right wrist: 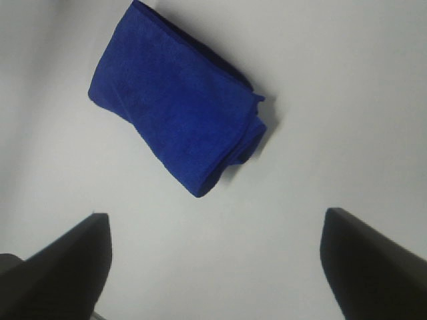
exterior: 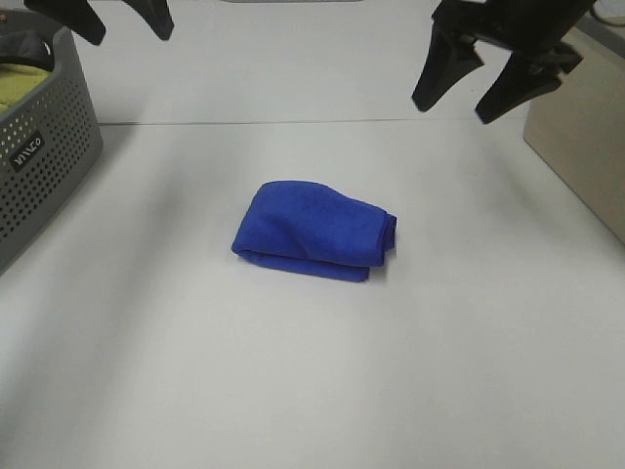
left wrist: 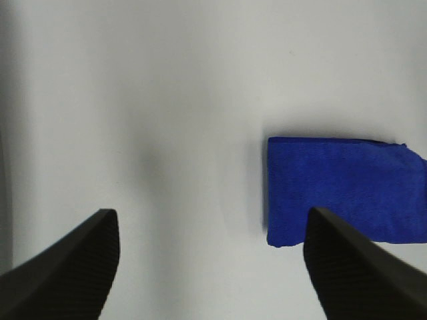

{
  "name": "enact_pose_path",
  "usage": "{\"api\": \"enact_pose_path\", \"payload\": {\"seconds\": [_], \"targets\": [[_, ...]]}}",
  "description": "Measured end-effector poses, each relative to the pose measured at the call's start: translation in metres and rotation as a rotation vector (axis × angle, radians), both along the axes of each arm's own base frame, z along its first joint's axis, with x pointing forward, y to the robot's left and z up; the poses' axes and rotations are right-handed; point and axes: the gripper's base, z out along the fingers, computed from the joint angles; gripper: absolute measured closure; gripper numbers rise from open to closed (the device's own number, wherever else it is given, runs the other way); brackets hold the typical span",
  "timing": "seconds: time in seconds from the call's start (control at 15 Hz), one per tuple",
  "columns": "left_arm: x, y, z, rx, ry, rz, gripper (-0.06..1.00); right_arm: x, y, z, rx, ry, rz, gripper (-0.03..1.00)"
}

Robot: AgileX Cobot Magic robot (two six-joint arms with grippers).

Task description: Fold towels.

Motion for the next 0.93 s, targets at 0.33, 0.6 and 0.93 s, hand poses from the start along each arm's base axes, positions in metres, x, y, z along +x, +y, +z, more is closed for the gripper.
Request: {"api": "enact_pose_path", "payload": {"seconds": [0.33, 0.6, 0.93], "targets": [[-0.069, 0.031, 0.058, 0.130, -0.115, 0.052, 0.22, -0.071, -0.020, 0.091, -0.056, -0.231, -0.050, 0.14], [-0.181, 0.059, 0.048, 0.139, -0.038, 0.099, 0.22, -0.161, -0.036, 0.091, -0.078, -0.241, -0.050, 0.14], [-0.297, 0.086, 0.000, 0.143, -0.019, 0.101, 0.22, -0.255, -0.056, 0.035, -0.151, -0.186, -0.045, 0.14]]}}
